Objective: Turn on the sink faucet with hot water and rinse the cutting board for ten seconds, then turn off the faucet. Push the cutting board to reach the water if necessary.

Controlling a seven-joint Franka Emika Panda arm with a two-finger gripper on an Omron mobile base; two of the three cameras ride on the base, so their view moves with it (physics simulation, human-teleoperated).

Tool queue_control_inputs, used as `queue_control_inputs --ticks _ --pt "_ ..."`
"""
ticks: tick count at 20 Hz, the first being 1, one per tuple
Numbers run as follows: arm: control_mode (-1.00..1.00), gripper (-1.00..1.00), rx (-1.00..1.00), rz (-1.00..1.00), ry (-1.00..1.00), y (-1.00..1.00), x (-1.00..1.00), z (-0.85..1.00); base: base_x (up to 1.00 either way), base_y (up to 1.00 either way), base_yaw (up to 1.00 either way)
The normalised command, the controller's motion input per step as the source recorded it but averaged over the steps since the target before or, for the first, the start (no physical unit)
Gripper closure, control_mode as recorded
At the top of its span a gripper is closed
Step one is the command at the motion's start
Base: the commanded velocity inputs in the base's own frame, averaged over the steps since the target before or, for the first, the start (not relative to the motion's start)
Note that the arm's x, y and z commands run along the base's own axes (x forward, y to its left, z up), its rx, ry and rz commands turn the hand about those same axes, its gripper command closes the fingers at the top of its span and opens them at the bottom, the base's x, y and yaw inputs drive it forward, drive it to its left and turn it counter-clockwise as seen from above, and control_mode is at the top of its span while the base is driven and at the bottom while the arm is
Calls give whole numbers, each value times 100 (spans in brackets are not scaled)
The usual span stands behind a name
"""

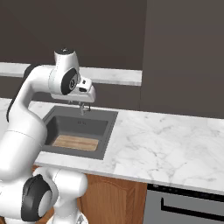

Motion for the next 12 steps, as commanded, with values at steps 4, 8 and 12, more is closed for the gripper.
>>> queue_control_inputs --ticks 4,8,12 --pt "-100 -100 0 0 -3 0 0 -5 0 0 0" --pt "-100 -100 0 2 -18 0 0 -8 0 0 0" --pt "-100 -100 0 5 -25 0 0 -12 0 0 0"
